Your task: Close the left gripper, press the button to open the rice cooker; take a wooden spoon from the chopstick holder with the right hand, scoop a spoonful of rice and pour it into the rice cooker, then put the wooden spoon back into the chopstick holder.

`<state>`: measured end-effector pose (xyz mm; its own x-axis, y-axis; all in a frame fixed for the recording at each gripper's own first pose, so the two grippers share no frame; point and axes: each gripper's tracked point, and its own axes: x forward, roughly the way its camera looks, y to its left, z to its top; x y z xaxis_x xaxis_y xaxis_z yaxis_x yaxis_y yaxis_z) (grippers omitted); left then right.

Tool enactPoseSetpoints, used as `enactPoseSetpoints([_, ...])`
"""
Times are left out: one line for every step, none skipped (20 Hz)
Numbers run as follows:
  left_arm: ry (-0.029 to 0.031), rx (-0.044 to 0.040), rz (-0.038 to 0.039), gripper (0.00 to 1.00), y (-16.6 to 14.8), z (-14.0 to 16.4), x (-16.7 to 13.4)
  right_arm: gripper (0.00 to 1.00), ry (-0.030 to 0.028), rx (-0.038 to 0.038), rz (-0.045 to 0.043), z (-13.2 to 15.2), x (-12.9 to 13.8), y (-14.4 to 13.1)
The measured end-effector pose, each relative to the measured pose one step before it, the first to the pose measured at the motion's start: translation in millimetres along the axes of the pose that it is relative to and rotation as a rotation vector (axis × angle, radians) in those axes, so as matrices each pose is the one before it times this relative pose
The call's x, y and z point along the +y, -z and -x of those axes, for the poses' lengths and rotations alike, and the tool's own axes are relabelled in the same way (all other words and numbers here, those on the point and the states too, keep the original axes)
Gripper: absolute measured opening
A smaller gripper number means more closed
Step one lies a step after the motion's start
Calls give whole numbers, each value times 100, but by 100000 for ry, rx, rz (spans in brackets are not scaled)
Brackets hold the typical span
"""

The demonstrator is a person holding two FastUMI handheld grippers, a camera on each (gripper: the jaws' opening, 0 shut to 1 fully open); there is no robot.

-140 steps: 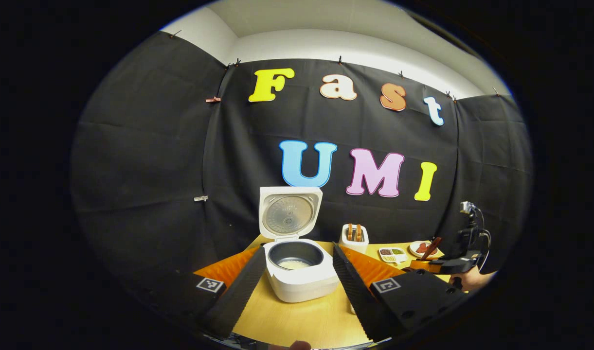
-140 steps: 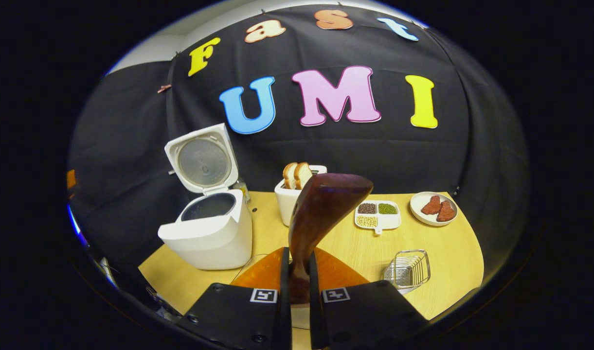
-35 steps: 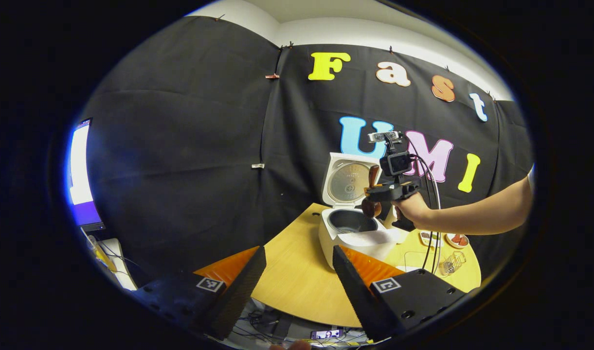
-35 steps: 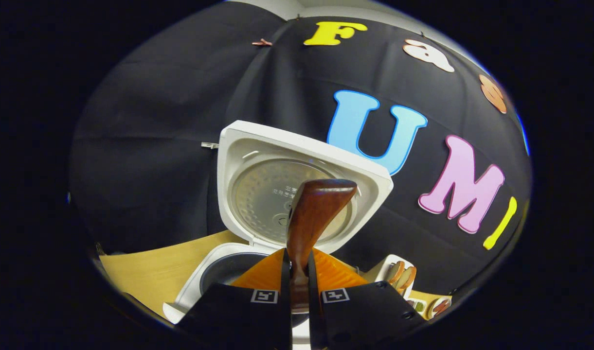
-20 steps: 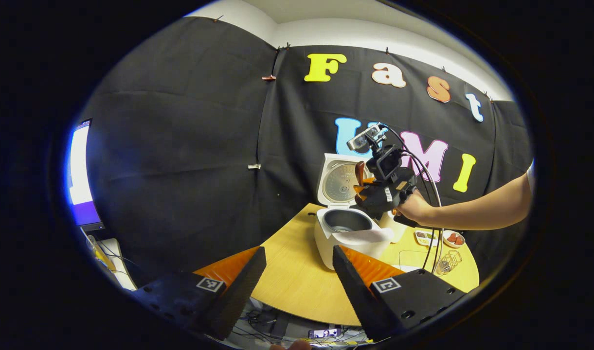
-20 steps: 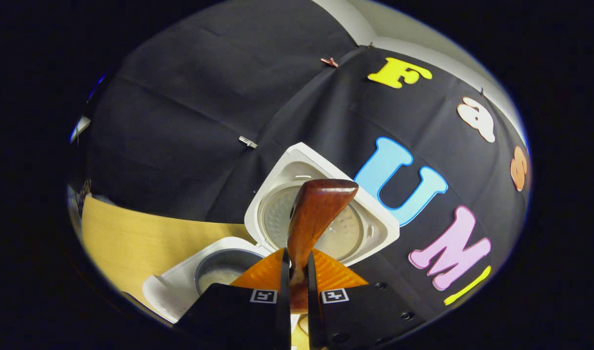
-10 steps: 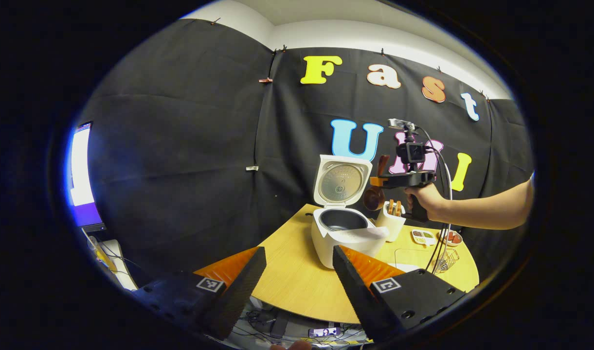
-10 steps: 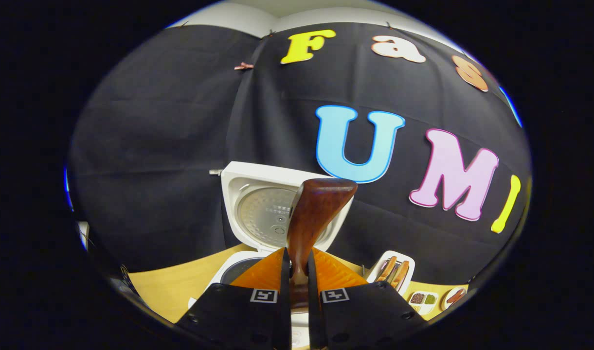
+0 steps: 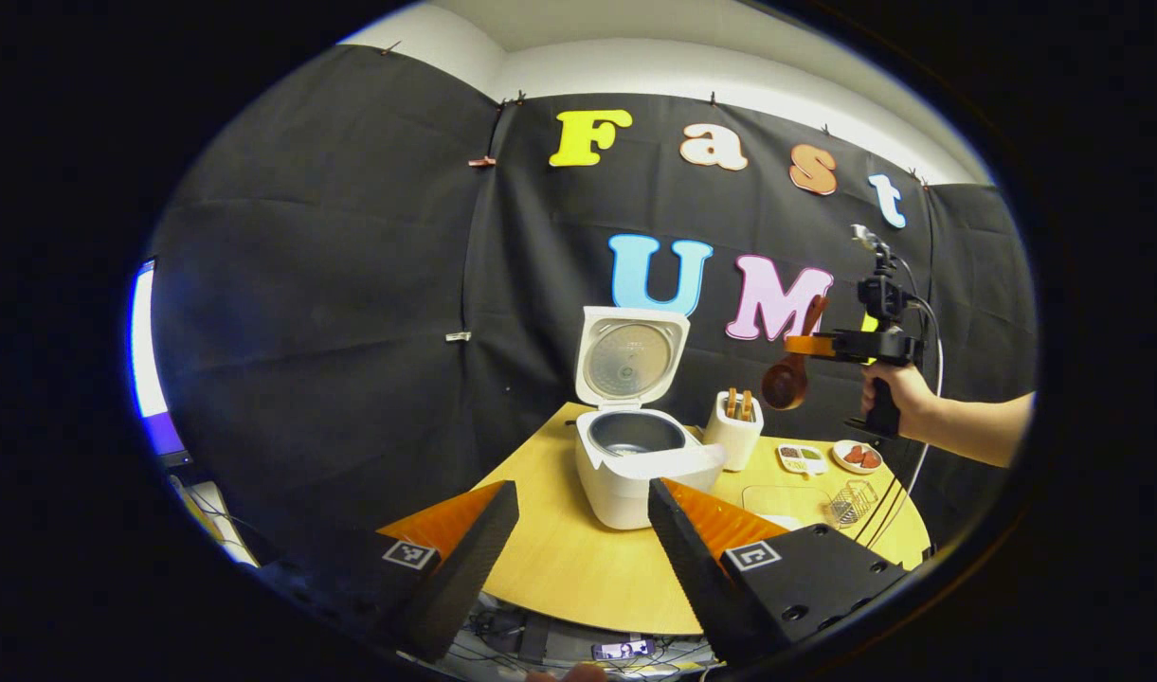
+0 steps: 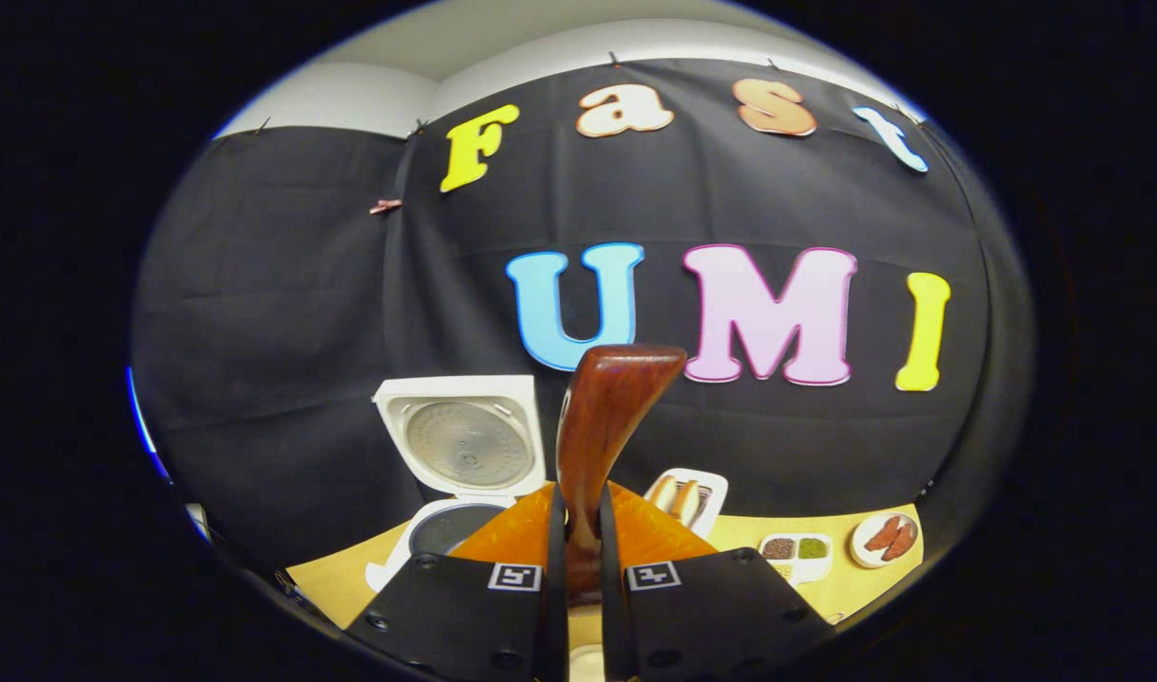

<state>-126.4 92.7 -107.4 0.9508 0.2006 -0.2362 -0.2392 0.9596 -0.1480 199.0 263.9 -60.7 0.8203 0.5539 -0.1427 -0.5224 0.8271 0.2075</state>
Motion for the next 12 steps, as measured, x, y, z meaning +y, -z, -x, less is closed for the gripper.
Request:
enactPoseSetpoints([909, -117, -340, 95, -232, -35, -479, 18, 2386, -664, -678, 1210, -1847, 27])
enactPoseSetpoints([781, -134, -360, 95, -82, -150, -494, 18, 2377, -263, -736, 1152, -1773, -77])
enactPoseSetpoints([815, -165, -569, 95, -168, -72, -485, 18, 2002, -194, -662, 968, -1568, 9])
enactPoseSetpoints([787, 93, -725, 95, -45, -88, -601, 18, 2260, -226, -760, 1059, -1715, -130])
enactPoseSetpoints([804, -138, -835, 95, -137, -204, -445, 18, 2116, -36, -588, 1056, -1666, 234])
enactPoseSetpoints([777, -246, -1189, 95, -154, -72, -436, 18, 2031, -23, -849, 713, -1612, 126])
enactPoseSetpoints([587, -185, -1034, 95, -189, -211, -448, 18, 1799, 176, -1147, 1194, -1403, 213])
enactPoseSetpoints([610, 65, -640, 95, -192, -285, -438, 18, 1712, 540, -1082, 800, -1416, 319])
enactPoseSetpoints([785, -76, -96, 95, -217, -182, -491, 18, 1625, 543, -795, 542, -1491, 347])
enactPoseSetpoints([1006, -115, 394, 95, -161, -104, -622, 18, 1882, 14, -402, 388, -1419, 164])
enactPoseSetpoints([1026, -127, 494, 95, -193, -177, -579, 18, 2396, 1757, 274, 346, -1699, 759])
enactPoseSetpoints([764, -14, 162, 95, -134, -125, -489, 18, 1630, 526, -339, 426, -1366, 733])
